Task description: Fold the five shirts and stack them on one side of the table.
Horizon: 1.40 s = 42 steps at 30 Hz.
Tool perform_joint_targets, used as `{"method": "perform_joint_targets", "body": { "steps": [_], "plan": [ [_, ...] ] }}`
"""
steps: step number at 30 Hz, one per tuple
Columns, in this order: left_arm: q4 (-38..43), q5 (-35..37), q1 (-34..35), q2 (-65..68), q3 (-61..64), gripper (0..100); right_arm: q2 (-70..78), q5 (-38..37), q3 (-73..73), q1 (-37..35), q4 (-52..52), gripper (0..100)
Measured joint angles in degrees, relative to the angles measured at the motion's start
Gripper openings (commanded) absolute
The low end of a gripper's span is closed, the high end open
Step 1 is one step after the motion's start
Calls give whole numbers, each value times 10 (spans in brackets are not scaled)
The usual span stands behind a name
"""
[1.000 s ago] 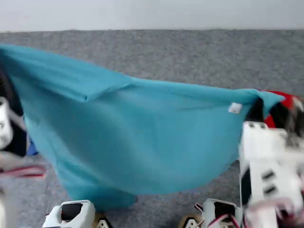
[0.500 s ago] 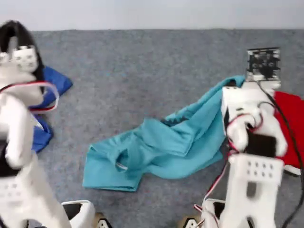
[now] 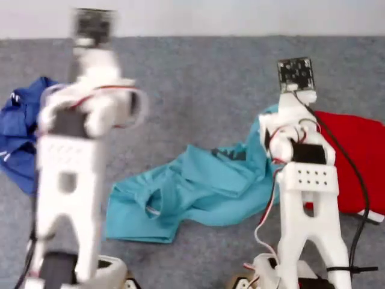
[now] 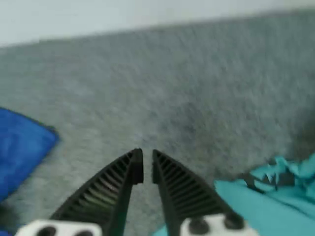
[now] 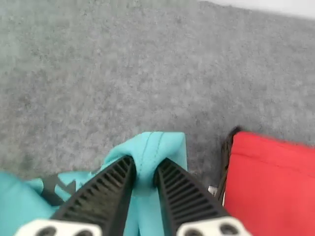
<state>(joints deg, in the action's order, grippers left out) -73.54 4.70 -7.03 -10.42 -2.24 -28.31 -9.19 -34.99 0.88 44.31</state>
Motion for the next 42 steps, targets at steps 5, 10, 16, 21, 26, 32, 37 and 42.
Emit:
{"method": "perform_joint_targets", "body": {
  "steps": [5, 10, 16, 21, 26, 32, 37, 42],
  "plan": [
    [-79, 2, -86, 210, -101, 128, 0, 0, 0, 18, 21, 10],
    [-207, 2, -160, 405, -250, 127, 0, 0, 0, 66, 25, 10],
    [-254, 4, -182, 503, -358, 126, 0, 0, -19, 75, 25, 10],
    [-258, 4, -183, 512, -358, 126, 0, 0, -19, 81, 25, 10],
    [-258, 4, -182, 512, -352, 126, 0, 0, -19, 79, 25, 10],
    [-258, 4, -142, 512, -346, 127, 0, 0, -19, 79, 25, 10],
    [-258, 4, -137, 512, -310, 126, 0, 0, -19, 79, 25, 10],
    [-258, 4, -137, 512, -301, 126, 0, 0, -19, 79, 25, 10]
  ]
}}
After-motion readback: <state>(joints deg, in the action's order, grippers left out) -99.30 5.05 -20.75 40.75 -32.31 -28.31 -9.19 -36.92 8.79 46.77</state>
